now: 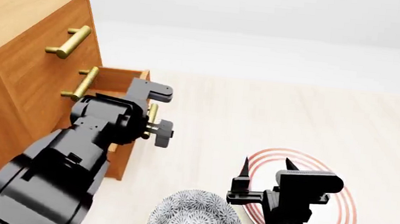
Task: Open the bottom drawer of the cabinet.
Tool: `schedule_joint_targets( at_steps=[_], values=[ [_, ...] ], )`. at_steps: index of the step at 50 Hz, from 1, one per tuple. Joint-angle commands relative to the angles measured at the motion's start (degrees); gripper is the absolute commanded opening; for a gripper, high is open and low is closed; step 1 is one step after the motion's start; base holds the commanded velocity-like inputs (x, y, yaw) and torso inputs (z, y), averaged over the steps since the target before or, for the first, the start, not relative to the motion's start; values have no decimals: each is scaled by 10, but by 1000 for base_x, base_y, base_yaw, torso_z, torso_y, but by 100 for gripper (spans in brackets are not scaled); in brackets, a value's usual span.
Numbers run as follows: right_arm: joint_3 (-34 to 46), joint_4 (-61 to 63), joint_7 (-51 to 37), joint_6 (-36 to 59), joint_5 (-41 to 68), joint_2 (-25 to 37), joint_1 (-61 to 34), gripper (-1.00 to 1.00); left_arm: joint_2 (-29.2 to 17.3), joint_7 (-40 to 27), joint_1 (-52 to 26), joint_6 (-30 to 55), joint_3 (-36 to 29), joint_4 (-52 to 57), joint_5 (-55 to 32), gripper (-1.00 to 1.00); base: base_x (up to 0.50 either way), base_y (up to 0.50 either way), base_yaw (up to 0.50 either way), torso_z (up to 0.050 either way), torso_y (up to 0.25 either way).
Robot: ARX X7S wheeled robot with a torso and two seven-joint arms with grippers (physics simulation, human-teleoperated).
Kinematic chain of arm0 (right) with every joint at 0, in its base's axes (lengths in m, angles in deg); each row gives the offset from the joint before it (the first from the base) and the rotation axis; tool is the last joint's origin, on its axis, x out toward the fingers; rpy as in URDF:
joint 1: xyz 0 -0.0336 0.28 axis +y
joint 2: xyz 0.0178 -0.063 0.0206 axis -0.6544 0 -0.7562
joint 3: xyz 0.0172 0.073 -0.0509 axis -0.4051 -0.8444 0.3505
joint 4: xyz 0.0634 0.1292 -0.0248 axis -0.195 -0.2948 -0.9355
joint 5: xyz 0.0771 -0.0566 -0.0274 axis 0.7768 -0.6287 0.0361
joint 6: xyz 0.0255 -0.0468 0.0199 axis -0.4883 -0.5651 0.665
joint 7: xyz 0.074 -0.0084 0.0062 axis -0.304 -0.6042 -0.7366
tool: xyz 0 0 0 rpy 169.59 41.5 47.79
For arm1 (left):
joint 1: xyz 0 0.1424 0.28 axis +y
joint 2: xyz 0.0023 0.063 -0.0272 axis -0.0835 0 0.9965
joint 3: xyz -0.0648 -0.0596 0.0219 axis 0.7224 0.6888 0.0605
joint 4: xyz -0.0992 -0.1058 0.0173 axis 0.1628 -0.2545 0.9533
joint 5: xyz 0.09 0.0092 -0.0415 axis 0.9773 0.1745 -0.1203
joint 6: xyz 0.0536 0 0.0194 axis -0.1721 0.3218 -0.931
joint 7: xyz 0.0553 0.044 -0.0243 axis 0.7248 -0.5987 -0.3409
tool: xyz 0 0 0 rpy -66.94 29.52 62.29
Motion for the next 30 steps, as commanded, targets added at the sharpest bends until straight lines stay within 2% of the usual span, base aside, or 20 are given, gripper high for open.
schedule_joint_targets(
  at_steps=[1,14,30],
  values=[
    [1,2,-2,1,2,2,0,100,2,4,-8,-18,-113,6,-123,100,0,0,0,0,0],
    [1,15,-6,9,6,6,-1,100,2,-3,-15,-26,-235,34,-263,100,0,0,0,0,0],
    [-1,15,-8,2,8,10,3,100,2,-30,-14,-38,-321,92,-379,100,0,0,0,0,1]
  ],
)
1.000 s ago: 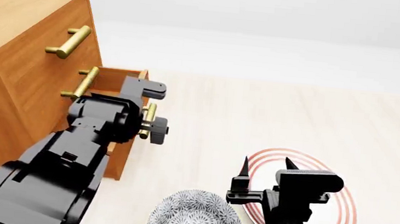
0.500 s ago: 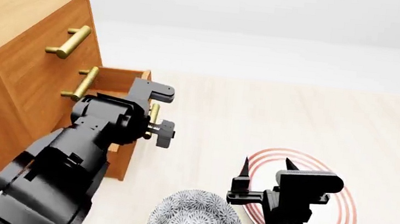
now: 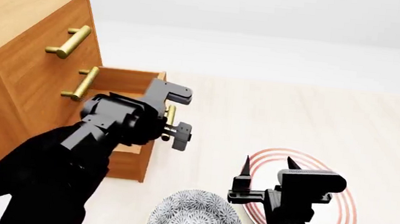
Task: Open the bottom drawer of the cabinet.
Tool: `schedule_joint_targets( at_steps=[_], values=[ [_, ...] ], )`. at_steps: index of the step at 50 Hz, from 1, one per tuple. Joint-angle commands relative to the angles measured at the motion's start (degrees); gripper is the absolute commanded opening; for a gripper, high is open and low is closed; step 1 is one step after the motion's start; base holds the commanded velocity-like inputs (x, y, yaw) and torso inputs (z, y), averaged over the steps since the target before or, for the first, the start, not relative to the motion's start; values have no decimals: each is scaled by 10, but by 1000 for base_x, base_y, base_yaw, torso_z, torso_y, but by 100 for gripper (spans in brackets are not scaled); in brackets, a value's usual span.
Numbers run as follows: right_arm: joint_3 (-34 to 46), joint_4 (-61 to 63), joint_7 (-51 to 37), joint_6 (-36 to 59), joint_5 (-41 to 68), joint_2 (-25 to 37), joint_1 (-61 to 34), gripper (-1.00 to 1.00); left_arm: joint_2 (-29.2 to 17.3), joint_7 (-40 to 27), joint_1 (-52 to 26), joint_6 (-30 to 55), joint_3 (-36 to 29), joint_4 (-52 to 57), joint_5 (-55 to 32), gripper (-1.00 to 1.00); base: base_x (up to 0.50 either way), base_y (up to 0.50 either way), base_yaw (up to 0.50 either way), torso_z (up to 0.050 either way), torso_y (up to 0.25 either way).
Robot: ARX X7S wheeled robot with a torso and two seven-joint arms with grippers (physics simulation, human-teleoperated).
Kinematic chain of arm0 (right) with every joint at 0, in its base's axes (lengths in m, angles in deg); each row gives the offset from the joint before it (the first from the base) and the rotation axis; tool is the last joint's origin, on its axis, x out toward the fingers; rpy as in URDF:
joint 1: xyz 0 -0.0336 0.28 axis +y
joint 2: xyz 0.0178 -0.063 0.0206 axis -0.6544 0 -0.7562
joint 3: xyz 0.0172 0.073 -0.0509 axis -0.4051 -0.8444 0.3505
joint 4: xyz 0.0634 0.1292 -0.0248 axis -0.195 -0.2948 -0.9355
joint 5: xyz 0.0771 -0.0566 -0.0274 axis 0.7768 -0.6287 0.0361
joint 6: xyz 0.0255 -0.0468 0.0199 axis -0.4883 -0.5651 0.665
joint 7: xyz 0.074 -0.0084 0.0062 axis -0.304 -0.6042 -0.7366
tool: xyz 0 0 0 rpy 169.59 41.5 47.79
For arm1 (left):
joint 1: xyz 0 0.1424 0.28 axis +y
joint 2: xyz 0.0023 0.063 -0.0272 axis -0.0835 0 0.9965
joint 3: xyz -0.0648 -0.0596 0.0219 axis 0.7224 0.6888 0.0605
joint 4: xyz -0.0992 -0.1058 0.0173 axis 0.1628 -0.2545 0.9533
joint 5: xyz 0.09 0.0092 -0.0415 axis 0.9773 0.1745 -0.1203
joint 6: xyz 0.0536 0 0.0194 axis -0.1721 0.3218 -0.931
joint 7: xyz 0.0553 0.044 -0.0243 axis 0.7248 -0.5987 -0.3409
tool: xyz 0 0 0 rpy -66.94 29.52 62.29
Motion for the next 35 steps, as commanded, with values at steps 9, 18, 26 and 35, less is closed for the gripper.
schedule_joint_targets(
  at_steps=[9,18,26,35],
  values=[
    [-2,-9,1,-11,3,2,4,100,1,-26,-4,-11,-64,72,-114,100,0,0,0,0,0],
    [-1,-10,-1,-12,3,3,5,100,-7,-38,2,-11,-64,101,-120,100,0,0,0,0,0],
    [0,-7,-3,-9,5,4,3,100,-15,-46,2,-11,-62,117,-125,100,0,0,0,0,1],
    [-1,1,-7,-3,8,7,1,100,-164,-228,34,-100,11,432,-144,100,0,0,0,0,1]
  ],
)
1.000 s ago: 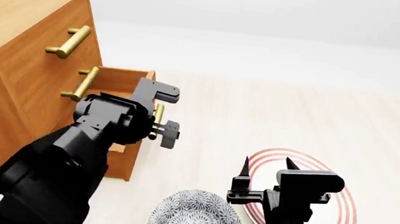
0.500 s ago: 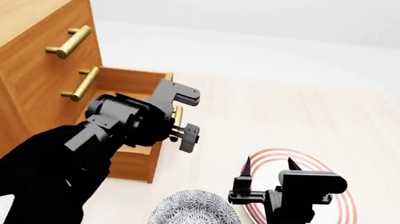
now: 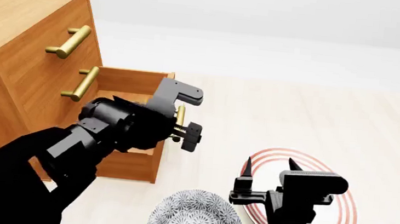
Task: Open the bottom drawer of the cabinet.
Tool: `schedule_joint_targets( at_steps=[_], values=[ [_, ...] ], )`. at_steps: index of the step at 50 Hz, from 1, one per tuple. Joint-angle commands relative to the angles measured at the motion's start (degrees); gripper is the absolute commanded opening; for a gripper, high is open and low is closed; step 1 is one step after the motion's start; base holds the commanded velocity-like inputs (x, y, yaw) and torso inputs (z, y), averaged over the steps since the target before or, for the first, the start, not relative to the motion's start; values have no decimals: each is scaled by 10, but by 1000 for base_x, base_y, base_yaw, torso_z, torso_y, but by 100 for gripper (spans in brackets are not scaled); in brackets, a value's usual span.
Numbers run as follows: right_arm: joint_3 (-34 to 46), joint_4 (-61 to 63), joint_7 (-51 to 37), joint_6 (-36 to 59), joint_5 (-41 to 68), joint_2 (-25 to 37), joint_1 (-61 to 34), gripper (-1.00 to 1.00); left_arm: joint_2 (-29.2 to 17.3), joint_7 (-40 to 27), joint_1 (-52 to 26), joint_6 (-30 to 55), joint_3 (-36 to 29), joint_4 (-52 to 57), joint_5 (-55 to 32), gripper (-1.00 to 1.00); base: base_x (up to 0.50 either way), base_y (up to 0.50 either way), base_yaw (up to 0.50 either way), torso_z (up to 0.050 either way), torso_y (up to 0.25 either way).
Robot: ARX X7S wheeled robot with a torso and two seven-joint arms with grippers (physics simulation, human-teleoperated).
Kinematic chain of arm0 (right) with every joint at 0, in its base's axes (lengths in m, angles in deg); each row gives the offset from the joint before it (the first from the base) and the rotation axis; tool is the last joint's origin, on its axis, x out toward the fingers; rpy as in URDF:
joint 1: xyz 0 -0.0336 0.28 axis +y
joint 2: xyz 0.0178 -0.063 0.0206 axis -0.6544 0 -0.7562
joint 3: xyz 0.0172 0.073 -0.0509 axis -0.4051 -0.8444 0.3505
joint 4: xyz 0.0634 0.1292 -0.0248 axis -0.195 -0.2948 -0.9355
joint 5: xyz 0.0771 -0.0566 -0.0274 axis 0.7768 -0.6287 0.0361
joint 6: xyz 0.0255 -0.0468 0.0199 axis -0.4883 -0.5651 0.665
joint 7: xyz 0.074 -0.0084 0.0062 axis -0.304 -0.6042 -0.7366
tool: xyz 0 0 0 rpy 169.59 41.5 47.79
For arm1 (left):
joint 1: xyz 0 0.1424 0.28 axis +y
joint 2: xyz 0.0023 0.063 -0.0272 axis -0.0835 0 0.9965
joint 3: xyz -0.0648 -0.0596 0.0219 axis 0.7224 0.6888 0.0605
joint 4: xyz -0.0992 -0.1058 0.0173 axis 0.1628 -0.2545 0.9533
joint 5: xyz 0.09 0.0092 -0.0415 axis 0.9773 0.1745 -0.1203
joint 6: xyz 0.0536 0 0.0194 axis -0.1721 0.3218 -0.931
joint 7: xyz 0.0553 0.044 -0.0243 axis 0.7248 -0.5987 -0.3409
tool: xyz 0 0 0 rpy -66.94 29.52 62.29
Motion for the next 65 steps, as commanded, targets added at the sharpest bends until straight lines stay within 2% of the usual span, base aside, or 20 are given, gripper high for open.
schedule_joint_targets(
  at_steps=[1,3,7,15,19,20,27,35,52,61,65],
  values=[
    [0,8,-4,5,3,3,-2,100,-128,-148,26,-88,84,312,-26,100,0,0,0,0,0],
    [0,10,-5,6,3,3,-3,100,-170,-191,38,-108,102,401,-25,100,0,0,0,0,0],
    [2,15,-7,9,2,4,-4,100,-226,-229,48,-117,126,516,-45,100,0,0,0,0,0],
    [5,24,-10,13,1,6,-6,100,-282,-274,87,-144,140,617,-37,100,0,0,0,0,0],
    [4,39,-15,19,-1,9,-8,100,-320,-278,166,-215,133,682,30,100,0,0,0,0,0],
    [4,46,-19,17,-5,10,-10,100,-342,-282,208,-270,142,721,72,100,0,0,0,0,0],
    [-6,152,-50,34,-26,33,-17,100,-408,-344,308,-367,149,820,193,100,0,0,0,0,0],
    [-12,260,-76,95,-32,55,-45,100,-424,-356,321,-384,153,845,220,100,0,0,0,0,0],
    [1,313,-85,111,-51,72,-49,100,-436,-377,314,-375,159,889,233,100,0,0,0,0,0],
    [21,388,-95,163,-85,86,-116,100,-442,-405,286,-351,170,927,247,100,0,0,0,0,0],
    [8,416,-89,207,-64,82,-166,100,-443,-420,271,-333,171,950,263,100,0,0,0,0,0]
  ],
)
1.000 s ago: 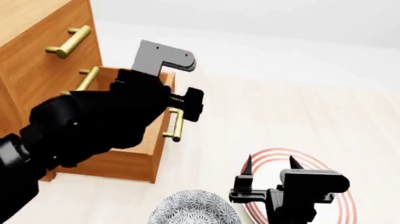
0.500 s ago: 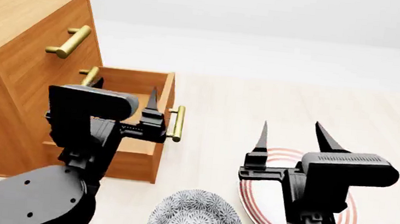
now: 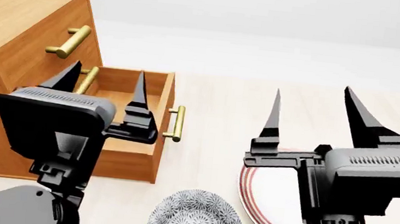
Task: Open the bottom drawer of the cabinet.
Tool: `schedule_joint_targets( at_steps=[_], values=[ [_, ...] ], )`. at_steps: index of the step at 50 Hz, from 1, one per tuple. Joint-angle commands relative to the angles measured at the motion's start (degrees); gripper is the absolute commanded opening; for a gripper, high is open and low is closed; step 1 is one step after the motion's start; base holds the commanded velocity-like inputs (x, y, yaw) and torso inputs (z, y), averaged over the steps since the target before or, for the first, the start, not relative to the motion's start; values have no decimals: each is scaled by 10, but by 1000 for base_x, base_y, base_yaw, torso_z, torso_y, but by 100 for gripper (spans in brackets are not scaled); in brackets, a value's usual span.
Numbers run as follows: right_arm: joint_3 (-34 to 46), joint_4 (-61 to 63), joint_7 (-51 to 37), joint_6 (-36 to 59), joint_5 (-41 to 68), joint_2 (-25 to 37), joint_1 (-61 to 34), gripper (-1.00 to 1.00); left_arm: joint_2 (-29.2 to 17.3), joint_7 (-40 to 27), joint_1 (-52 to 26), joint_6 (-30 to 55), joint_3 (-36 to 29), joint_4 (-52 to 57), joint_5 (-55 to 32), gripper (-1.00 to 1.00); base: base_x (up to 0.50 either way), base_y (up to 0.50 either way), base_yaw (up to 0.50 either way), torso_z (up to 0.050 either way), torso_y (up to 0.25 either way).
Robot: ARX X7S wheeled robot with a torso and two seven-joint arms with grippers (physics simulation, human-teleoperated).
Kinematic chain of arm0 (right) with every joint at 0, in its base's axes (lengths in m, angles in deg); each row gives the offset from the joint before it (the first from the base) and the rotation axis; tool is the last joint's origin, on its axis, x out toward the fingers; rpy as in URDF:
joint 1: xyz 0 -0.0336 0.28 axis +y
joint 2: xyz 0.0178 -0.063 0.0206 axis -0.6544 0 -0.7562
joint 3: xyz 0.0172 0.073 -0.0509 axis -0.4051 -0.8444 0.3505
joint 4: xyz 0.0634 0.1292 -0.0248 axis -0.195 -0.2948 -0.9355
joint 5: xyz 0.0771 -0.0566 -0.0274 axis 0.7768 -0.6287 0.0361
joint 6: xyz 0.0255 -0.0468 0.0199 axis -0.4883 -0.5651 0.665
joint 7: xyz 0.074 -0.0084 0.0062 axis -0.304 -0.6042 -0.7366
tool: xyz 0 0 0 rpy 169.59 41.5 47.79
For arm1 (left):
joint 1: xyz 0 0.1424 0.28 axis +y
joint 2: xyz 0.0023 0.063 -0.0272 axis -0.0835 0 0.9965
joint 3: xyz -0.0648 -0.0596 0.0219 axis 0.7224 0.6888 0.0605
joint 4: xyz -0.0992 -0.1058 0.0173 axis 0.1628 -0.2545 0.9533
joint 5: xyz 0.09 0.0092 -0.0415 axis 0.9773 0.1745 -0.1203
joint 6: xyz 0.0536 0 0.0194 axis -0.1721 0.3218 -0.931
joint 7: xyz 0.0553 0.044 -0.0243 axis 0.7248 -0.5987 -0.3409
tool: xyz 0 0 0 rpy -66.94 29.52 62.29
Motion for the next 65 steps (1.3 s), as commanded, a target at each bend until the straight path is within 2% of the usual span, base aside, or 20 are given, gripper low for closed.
schedule_joint_targets(
  at_steps=[1,10,22,38,50,60,65],
  values=[
    [-5,81,-1,85,7,4,-95,100,-6,-33,-28,30,7,51,25,100,0,0,0,0,0],
    [-8,103,-26,142,69,9,-188,100,-5,-42,-44,42,13,68,25,100,0,0,0,0,0],
    [53,103,-177,95,217,110,-278,100,-14,-67,-84,74,28,119,8,100,0,0,0,0,0],
    [98,102,-222,64,239,143,-311,100,-14,-102,-172,136,53,165,-57,100,0,0,0,0,0],
    [175,102,-298,22,283,194,-382,100,-10,-111,-203,152,63,164,-82,100,0,0,0,0,0],
    [289,103,-386,-12,345,238,-517,100,-9,-128,-237,173,70,182,-106,100,0,0,0,0,0],
    [420,104,-450,-72,376,270,-641,100,-10,-134,-248,177,73,189,-114,100,0,0,0,0,0]
  ],
)
